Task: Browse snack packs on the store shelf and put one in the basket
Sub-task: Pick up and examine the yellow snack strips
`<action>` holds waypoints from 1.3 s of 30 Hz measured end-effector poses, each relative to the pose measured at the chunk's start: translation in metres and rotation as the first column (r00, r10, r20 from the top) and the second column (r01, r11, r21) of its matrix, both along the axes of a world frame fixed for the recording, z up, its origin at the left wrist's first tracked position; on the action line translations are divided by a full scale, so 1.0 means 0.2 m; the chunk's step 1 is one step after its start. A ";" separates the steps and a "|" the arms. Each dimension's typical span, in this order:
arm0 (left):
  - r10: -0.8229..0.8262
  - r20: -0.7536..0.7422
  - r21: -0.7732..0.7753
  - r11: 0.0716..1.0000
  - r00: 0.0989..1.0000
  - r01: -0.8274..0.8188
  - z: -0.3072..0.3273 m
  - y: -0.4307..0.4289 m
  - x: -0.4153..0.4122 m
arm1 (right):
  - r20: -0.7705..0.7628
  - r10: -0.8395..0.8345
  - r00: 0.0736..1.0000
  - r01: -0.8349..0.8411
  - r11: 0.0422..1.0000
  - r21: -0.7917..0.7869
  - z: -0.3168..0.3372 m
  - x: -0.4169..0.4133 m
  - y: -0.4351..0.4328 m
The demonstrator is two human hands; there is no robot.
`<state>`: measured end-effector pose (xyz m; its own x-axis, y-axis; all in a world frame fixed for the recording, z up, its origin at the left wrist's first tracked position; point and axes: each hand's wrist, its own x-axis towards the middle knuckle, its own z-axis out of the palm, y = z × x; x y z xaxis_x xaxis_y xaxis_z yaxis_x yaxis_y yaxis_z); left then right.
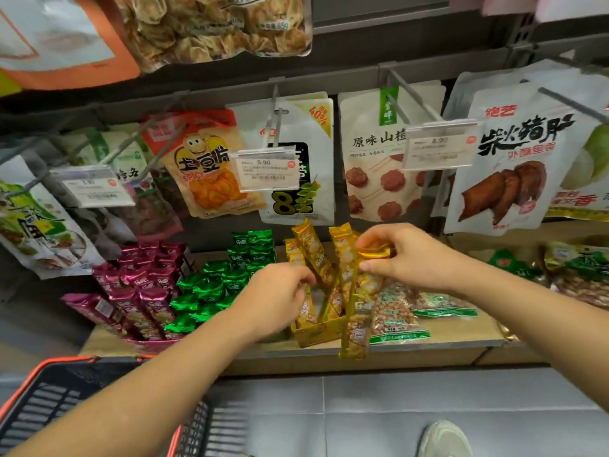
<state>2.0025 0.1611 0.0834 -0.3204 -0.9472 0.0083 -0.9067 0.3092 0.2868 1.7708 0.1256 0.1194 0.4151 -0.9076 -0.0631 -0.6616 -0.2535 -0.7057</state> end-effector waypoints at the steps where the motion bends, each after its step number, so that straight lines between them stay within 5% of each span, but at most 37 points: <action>1: -0.004 0.082 -0.018 1.000 0.997 0.006 0.00 -0.05 0.01 | 0.080 -0.058 0.995 0.055 0.998 0.034 -0.03 -0.02 -0.02; 4: -0.031 0.375 -0.074 0.995 0.927 0.063 -0.03 -0.21 -0.01 | 0.438 -0.237 0.867 0.176 0.968 0.177 -0.14 -0.04 -0.07; 7: 0.050 0.555 -0.150 0.988 0.830 0.041 -0.06 -0.36 -0.06 | 0.574 -0.337 0.746 0.290 0.941 0.176 -0.27 -0.03 -0.11; 13: 0.175 0.565 -0.163 0.982 0.806 -0.100 -0.16 -0.58 -0.04 | 0.669 -0.381 0.637 0.330 0.920 0.210 -0.47 0.06 -0.19; 18: 0.269 0.475 -0.065 0.960 0.838 -0.271 -0.18 -0.70 0.02 | 0.619 -0.352 0.702 0.321 0.932 0.167 -0.57 0.16 -0.31; 22: 0.104 0.568 0.171 0.955 0.817 -0.241 -0.18 -0.80 0.04 | 0.493 -0.244 0.835 0.191 0.969 0.156 -0.64 0.19 -0.36; 26: -0.031 0.475 0.293 0.948 0.879 -0.124 -0.16 -0.83 0.04 | 0.459 -0.210 0.863 0.187 0.978 0.096 -0.69 0.21 -0.35; 35: 0.028 0.526 0.091 0.992 0.850 -0.089 -0.06 -0.65 -0.06 | 0.212 -0.222 0.952 0.247 0.964 -0.101 -0.63 0.19 -0.31; 39: 0.034 0.587 -0.051 0.999 0.809 -0.005 0.00 -0.48 -0.06 | 0.204 -0.252 0.946 0.260 0.966 -0.010 -0.64 0.24 -0.32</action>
